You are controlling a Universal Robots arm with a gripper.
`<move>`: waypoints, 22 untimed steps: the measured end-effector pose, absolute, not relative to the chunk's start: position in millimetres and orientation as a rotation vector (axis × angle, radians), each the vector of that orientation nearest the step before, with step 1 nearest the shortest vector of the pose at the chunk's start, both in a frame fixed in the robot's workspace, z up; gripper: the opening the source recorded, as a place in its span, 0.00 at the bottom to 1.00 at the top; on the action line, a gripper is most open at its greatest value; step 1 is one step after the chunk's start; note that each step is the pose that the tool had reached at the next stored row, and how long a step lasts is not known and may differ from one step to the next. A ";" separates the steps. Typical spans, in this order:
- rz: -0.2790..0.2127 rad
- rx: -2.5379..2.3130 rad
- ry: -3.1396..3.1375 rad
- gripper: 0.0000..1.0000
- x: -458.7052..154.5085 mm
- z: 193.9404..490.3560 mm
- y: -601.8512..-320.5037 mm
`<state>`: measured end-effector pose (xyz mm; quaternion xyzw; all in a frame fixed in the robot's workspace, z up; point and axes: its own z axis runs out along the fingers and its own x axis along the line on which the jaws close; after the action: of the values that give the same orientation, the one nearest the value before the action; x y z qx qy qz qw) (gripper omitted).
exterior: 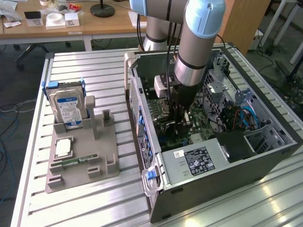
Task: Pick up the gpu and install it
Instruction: 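Insert the gpu into the slot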
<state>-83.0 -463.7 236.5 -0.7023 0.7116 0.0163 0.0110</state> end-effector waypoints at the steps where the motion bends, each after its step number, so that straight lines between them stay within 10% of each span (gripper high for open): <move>1: 0.051 -2.191 2.220 0.57 -83.0 236.6 -463.7; 22: 0.051 -2.191 2.220 0.63 -83.0 273.0 -463.7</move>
<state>-83.0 -463.7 273.0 -0.7023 0.7116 0.0163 0.0111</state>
